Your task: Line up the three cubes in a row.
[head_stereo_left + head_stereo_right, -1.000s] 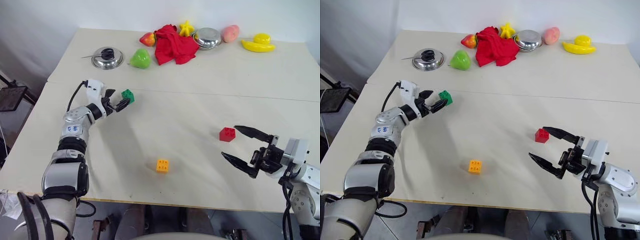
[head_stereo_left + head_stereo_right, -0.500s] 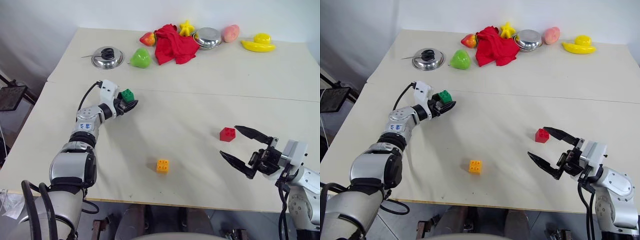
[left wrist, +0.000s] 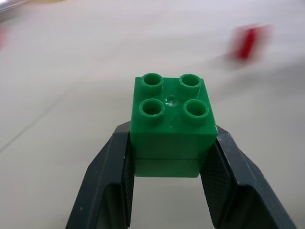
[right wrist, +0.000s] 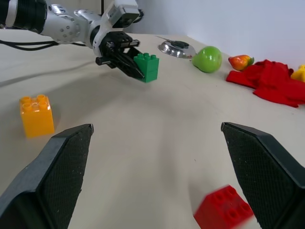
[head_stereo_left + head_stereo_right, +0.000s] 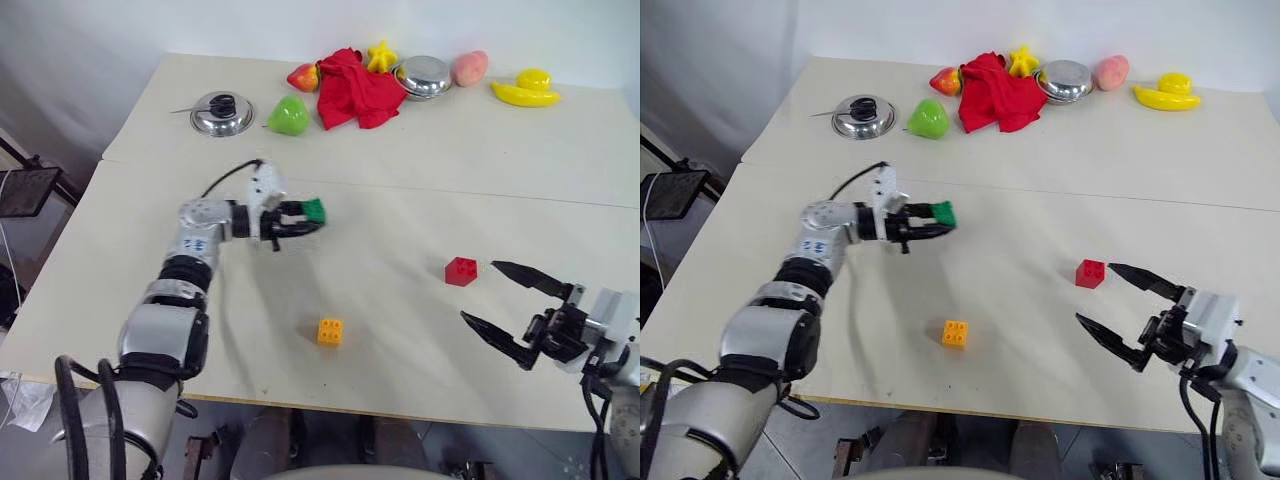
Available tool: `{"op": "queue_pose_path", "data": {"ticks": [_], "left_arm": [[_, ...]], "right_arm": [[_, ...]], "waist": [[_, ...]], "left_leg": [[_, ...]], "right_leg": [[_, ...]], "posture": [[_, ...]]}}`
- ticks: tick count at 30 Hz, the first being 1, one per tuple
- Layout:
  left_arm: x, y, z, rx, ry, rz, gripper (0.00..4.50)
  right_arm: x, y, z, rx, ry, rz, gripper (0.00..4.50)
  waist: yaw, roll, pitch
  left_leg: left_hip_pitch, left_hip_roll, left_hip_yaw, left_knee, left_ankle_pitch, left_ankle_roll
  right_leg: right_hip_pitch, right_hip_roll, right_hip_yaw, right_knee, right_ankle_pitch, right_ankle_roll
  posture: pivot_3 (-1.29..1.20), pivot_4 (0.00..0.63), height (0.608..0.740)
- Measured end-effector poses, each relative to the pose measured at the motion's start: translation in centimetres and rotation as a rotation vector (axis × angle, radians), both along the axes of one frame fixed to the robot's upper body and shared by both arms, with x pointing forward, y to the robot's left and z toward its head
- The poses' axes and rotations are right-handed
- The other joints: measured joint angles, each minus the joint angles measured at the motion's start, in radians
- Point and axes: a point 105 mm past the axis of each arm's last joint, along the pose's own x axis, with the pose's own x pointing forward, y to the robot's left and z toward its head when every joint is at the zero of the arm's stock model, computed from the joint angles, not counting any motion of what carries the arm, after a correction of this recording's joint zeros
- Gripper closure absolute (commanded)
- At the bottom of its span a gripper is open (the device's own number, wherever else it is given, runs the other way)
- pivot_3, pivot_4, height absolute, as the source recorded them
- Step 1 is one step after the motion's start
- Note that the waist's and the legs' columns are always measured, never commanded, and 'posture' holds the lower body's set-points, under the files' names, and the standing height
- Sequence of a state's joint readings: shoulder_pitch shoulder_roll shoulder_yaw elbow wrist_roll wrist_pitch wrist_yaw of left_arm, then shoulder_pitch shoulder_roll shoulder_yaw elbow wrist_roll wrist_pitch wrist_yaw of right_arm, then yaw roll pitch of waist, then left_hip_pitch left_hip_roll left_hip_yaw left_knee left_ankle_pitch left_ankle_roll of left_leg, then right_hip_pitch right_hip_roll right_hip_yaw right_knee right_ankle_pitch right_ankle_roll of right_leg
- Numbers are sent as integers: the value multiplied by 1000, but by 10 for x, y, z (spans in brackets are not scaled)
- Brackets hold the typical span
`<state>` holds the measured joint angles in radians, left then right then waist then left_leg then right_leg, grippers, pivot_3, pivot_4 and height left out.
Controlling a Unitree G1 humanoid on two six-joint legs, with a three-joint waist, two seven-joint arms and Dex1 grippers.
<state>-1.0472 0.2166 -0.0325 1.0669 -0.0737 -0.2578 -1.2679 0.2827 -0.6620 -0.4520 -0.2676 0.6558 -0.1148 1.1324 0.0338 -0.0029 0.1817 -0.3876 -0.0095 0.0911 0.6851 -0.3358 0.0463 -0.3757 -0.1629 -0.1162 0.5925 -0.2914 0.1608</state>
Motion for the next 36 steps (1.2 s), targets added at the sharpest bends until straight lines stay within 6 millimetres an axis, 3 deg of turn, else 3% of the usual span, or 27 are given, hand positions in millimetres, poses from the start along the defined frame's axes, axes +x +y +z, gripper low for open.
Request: {"op": "queue_pose_path", "data": {"ticks": [3,6,13,27,36], "left_arm": [[-13,-36,-8,33,4,-104,3001],[-22,-53,-22,98,5,-158,3001],[-22,-56,-41,163,28,-121,3001],[-17,-57,-44,197,29,-91,3001],[-8,-54,-43,186,26,-20,244]], "right_arm": [[-10,-13,-3,-34,42,-29,0],[-19,-20,-5,-42,77,-52,0],[-34,-26,-5,-54,105,-74,0],[-40,-21,-10,-17,112,-98,0],[-36,-11,-9,2,109,-71,0]], "waist": [[-2,0,0],[-12,-1,0],[-8,-1,0],[-6,-1,0],[-7,-1,0]], "left_leg": [[0,0,0,0,0,0],[1,2,1,0,0,0],[2,6,-3,0,0,1],[1,5,-4,1,-1,2],[1,5,-4,1,-1,2]], "right_leg": [[0,0,0,0,0,0],[0,0,0,-1,0,0],[-1,-1,2,0,1,1],[-1,-2,2,-1,1,1],[-1,-2,2,0,2,1]], "posture": [[0,150,740],[0,150,740],[0,150,740],[0,150,740],[0,150,740]]}}
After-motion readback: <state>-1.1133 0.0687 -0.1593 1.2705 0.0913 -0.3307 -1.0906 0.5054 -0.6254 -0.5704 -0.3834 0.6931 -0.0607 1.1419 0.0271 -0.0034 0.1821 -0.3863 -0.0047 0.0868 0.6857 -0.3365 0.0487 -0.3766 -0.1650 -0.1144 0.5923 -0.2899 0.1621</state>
